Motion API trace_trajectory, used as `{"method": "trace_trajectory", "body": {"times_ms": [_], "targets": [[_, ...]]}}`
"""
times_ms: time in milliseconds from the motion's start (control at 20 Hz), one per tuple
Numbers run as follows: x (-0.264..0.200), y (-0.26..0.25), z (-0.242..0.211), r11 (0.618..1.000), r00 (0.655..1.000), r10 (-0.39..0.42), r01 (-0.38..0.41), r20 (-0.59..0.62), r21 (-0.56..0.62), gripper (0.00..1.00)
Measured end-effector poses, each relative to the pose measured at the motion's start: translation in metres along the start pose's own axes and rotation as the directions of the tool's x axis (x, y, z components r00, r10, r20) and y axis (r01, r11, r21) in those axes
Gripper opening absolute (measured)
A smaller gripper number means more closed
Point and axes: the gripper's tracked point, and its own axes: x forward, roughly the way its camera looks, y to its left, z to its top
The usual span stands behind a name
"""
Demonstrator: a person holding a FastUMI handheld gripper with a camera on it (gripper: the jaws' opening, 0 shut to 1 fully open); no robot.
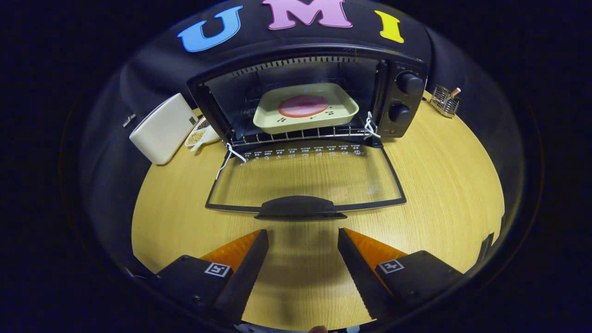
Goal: Open the toaster oven, put the food inside, and close the toaster oven door.
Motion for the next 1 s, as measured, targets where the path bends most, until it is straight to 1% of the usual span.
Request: {"method": "trace_trajectory", "body": {"times_ms": [200, 250, 350, 650, 1000], "targets": [[0.023, -0.005, 0.003, 0.998, 0.999, -0.049, 0.049, -0.009, 0.024, 0.99], [0.025, -0.005, 0.000, 0.998, 0.998, -0.055, 0.056, -0.026, 0.025, 0.99], [0.025, -0.006, 0.003, 0.998, 0.998, -0.067, 0.067, -0.009, -0.001, 0.99], [0.001, -0.003, 0.015, 0.999, 0.996, -0.047, 0.047, 0.082, 0.003, 0.99], [-0.030, 0.001, 0.038, 0.999, 0.981, -0.034, 0.027, 0.190, 0.037, 0.99]]}}
